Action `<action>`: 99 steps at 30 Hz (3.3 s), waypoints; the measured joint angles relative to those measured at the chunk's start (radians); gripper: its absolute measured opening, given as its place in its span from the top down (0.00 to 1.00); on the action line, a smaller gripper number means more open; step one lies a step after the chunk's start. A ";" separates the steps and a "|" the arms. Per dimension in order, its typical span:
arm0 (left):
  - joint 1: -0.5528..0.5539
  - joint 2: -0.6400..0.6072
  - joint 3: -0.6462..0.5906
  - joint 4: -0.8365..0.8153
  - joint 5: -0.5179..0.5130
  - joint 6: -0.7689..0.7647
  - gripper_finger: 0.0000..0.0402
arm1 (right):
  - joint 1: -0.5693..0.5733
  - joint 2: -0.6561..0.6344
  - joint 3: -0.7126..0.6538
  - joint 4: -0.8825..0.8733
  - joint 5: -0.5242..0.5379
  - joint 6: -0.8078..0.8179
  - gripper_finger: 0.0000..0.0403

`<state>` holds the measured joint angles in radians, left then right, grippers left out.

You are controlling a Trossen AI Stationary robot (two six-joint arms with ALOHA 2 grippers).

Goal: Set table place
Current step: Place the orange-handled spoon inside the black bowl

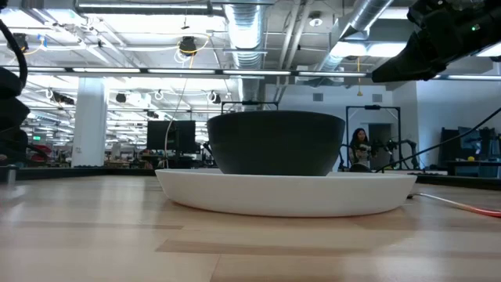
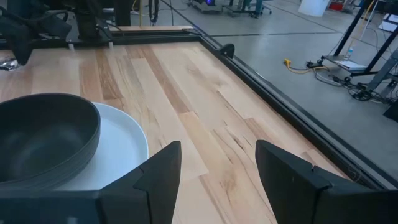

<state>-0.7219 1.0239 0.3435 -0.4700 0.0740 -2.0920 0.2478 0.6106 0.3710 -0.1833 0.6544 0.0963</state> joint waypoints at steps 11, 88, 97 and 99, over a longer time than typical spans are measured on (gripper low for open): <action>0.049 -0.118 -0.003 0.007 -0.291 0.074 1.00 | 0.000 0.000 0.000 0.000 0.000 0.000 0.42; 0.959 0.482 0.552 0.879 0.057 1.668 1.00 | 0.056 0.607 0.000 0.849 -0.158 0.675 0.42; 0.968 0.481 0.552 0.907 0.063 1.664 1.00 | 0.060 0.607 0.000 0.846 -0.161 0.697 0.50; 0.968 0.481 0.552 0.906 0.062 1.664 1.00 | 0.060 0.607 0.000 0.846 -0.161 0.692 0.55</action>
<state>0.2462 1.5051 0.8955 0.4363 0.1356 -0.4281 0.3077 1.2175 0.3710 0.6628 0.4939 0.7883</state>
